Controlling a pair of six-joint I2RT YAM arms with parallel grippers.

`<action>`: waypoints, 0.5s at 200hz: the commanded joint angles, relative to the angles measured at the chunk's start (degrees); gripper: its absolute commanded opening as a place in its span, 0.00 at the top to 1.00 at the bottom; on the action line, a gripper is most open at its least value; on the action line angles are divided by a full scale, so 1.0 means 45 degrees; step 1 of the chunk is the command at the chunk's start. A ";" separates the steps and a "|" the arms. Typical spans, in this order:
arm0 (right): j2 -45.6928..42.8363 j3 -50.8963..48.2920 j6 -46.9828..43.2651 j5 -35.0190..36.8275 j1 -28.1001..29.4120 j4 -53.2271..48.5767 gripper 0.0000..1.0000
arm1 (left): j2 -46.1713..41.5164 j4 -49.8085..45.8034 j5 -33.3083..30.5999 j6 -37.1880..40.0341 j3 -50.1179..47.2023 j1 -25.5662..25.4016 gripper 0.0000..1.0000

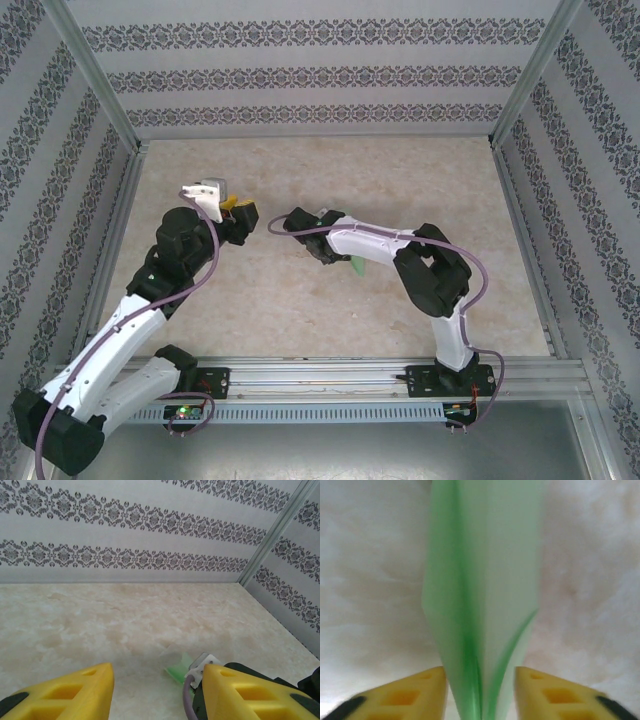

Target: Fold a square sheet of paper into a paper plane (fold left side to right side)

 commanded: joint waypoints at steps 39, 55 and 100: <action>-0.2865 -0.1281 0.0751 -0.3434 -0.0645 0.0879 0.23 | 0.1542 -0.0681 0.1270 -0.1066 0.0575 0.0068 0.44; -0.4075 -0.2385 0.0896 -0.4133 -0.1273 0.1625 0.21 | 0.2460 -0.0443 0.1889 -0.2004 0.0590 0.0090 0.41; -0.7606 -0.6399 0.1769 -0.6559 -0.3708 0.5096 0.16 | 0.6168 0.1222 0.4322 -0.4825 0.0722 0.0053 0.34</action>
